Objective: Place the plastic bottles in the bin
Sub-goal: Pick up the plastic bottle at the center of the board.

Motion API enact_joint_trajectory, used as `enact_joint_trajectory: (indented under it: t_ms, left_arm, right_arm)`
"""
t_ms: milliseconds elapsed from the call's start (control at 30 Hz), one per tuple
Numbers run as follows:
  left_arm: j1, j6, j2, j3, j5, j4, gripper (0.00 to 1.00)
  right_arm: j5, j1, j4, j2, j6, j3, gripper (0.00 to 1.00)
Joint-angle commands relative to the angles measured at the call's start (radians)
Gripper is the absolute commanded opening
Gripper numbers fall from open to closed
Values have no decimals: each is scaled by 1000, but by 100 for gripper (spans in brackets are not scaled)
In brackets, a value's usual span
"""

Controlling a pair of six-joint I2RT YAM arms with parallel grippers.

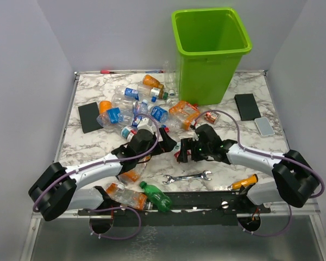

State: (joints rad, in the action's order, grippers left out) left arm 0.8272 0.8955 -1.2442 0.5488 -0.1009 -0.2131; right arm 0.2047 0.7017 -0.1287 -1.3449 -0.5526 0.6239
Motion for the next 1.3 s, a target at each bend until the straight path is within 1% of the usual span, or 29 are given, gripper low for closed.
enact_joint_trajectory:
  t_ms: [0, 200, 267, 333, 400, 433, 633, 700, 800, 867, 933, 1000, 1100, 1267]
  left_arm:
    - [7, -28, 72, -29, -57, 64, 99]
    - [5, -40, 148, -43, -73, 98, 99]
    - [5, -44, 164, -40, -77, 106, 99]
    - [5, -48, 178, -35, -79, 110, 99]
    - [5, -52, 193, -24, -77, 113, 99]
    - [6, -56, 199, -16, -75, 115, 99]
    - [5, -81, 259, 43, -69, 114, 99]
    - [6, -86, 277, 51, -49, 80, 99]
    - [6, -89, 298, 26, 40, -57, 99]
    - [5, -82, 308, -10, 112, -187, 99]
    - [7, -73, 316, -43, 178, -310, 99]
    - [8, -74, 321, -57, 235, -397, 99]
    - [8, -93, 315, -52, 306, -460, 99]
    - [8, -119, 251, -8, 410, -474, 99]
  right_arm:
    - [-121, 32, -96, -73, 22, 44, 88]
    - [-145, 59, -85, -126, 15, 39, 79]
    - [-150, 74, -80, -131, 9, 34, 71]
    - [-161, 89, -80, -112, 5, 29, 60]
    - [-165, 97, -83, -63, 4, 22, 52]
    - [-161, 98, -88, -34, 5, 20, 50]
    - [-109, 102, -74, 263, 27, -8, 44]
    - [-103, 102, -49, 353, 22, -26, 43]
    - [-113, 102, 74, 482, -5, -97, 42]
    - [-116, 102, 222, 563, -33, -165, 42]
    - [-116, 102, 356, 619, -63, -225, 41]
    - [-108, 102, 453, 643, -79, -261, 41]
    - [-61, 102, 571, 639, -96, -282, 41]
    - [1, 102, 745, 613, -156, -312, 40]
